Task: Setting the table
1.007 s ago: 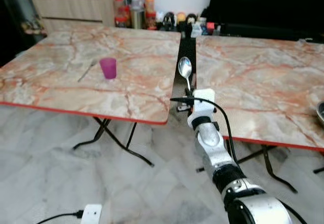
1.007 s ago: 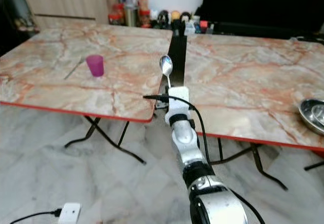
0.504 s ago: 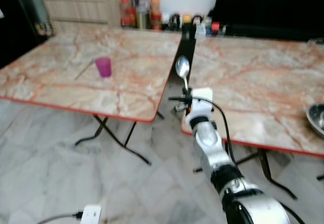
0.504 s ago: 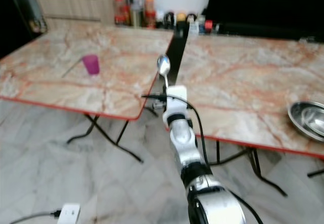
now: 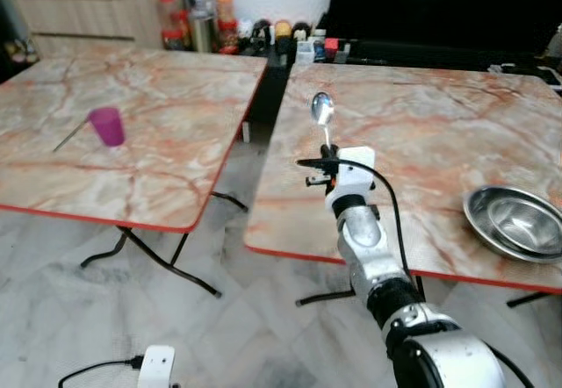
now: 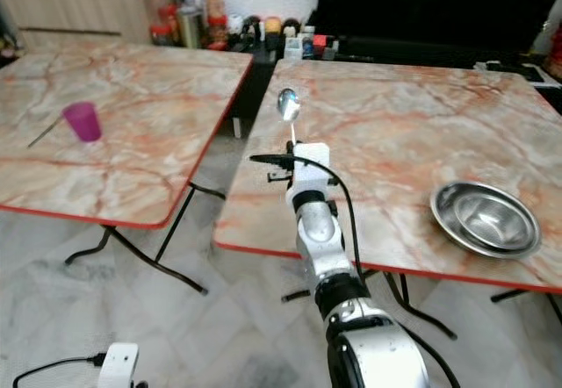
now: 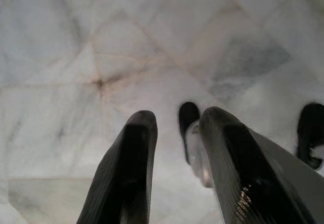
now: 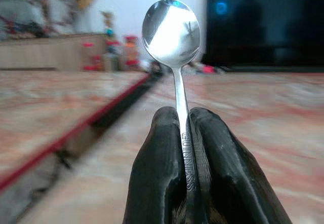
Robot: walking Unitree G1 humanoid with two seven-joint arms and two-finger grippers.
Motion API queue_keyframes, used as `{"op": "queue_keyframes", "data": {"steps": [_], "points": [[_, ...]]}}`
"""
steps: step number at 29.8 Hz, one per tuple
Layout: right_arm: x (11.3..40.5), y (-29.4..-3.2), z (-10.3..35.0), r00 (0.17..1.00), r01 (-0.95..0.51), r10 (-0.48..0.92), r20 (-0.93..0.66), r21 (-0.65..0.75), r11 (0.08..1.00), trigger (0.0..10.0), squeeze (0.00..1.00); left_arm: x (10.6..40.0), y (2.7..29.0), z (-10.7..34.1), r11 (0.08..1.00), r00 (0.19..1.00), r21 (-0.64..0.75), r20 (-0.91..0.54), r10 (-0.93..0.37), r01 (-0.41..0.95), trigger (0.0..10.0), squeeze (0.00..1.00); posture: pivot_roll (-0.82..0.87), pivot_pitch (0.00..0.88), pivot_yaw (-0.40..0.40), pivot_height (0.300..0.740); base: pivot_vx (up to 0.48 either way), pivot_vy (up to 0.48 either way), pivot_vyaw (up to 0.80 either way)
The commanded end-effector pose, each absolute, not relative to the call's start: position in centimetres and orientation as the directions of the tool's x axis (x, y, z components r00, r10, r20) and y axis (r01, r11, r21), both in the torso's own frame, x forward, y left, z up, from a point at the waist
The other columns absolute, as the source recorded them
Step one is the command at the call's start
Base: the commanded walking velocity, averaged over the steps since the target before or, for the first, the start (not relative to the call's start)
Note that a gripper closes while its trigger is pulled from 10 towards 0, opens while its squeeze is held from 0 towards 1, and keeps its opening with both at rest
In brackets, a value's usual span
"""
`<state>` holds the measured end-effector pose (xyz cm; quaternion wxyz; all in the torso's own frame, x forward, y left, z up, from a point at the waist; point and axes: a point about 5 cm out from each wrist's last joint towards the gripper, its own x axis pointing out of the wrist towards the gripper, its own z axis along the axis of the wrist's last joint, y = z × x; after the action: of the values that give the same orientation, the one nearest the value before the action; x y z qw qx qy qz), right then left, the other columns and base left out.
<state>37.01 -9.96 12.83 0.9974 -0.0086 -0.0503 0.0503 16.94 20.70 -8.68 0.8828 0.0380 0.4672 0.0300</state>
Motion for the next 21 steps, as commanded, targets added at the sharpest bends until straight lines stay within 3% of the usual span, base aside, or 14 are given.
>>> {"op": "queue_keyframes", "data": {"steps": [1,21], "points": [[37.08,-10.42,12.82,0.992,-0.081,0.080,0.096,0.003,0.997,10.0,0.00,16.75,20.14,-8.86,0.996,0.556,0.088,-0.828,0.072,0.001,10.0,0.00,0.03,0.000,-0.004,0.740,0.000,-0.480,-0.80],[36.94,-10.29,12.73,0.991,-0.090,0.090,0.101,-0.006,0.996,10.0,0.00,16.72,20.13,-8.88,0.996,0.554,0.087,-0.829,0.076,-0.007,10.0,0.00,0.02,0.000,0.004,0.740,0.000,-0.480,0.00]]}}
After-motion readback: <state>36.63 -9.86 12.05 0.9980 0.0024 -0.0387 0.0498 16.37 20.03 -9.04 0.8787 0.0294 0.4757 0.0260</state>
